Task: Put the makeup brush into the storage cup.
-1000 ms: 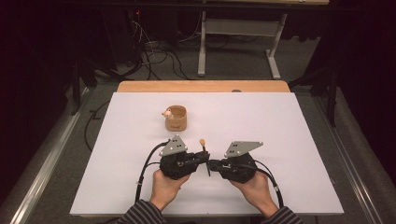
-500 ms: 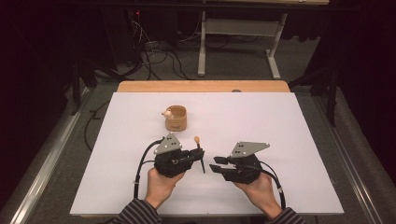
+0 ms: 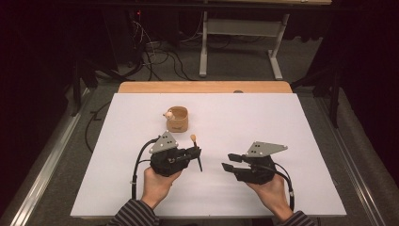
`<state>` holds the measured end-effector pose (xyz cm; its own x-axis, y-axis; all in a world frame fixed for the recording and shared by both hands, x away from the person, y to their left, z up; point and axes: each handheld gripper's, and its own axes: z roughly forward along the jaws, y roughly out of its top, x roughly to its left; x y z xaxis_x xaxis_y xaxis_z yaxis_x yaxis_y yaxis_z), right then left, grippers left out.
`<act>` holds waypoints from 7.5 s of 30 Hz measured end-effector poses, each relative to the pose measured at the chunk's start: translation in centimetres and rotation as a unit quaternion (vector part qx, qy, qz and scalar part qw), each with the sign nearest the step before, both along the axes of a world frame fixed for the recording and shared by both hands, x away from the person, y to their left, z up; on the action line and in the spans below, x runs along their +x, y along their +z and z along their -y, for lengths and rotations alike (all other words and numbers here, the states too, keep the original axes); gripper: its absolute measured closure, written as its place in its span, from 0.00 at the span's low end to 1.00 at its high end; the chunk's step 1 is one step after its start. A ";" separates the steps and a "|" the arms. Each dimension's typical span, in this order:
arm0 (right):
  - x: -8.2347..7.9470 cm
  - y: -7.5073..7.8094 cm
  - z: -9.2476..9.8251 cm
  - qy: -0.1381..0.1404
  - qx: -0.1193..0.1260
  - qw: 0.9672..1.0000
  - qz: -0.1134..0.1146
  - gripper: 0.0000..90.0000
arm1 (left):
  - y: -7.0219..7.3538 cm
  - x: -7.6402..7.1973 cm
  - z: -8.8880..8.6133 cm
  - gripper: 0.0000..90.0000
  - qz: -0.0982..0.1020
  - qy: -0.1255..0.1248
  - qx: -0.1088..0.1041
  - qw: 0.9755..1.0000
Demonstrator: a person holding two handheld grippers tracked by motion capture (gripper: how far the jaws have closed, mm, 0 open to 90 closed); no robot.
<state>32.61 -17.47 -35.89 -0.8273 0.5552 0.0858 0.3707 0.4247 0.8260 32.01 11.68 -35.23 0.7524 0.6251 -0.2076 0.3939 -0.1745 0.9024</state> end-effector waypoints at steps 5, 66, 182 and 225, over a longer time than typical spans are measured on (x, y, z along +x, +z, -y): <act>0.2 0.1 1.6 -0.020 0.018 1.000 0.000 0.61 | 0.2 0.1 -0.3 0.93 0.000 0.003 0.003 1.000; 0.4 -4.0 7.9 -0.120 0.034 0.991 0.053 0.53 | 3.5 2.4 -4.2 0.93 0.016 0.052 0.028 0.998; 0.4 -4.5 7.6 -0.115 0.023 0.992 0.046 0.53 | 4.4 14.7 -3.4 0.92 0.000 0.175 0.102 0.979; 0.4 -4.3 7.6 -0.120 0.024 0.991 0.052 0.52 | 4.1 13.6 -2.5 0.44 0.003 0.169 0.130 0.977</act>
<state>32.97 -25.08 -40.24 -0.6774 0.7346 0.0387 0.3689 0.2937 0.8819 45.66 14.21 -31.12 0.4939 0.8695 -0.0051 0.4640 -0.2586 0.8472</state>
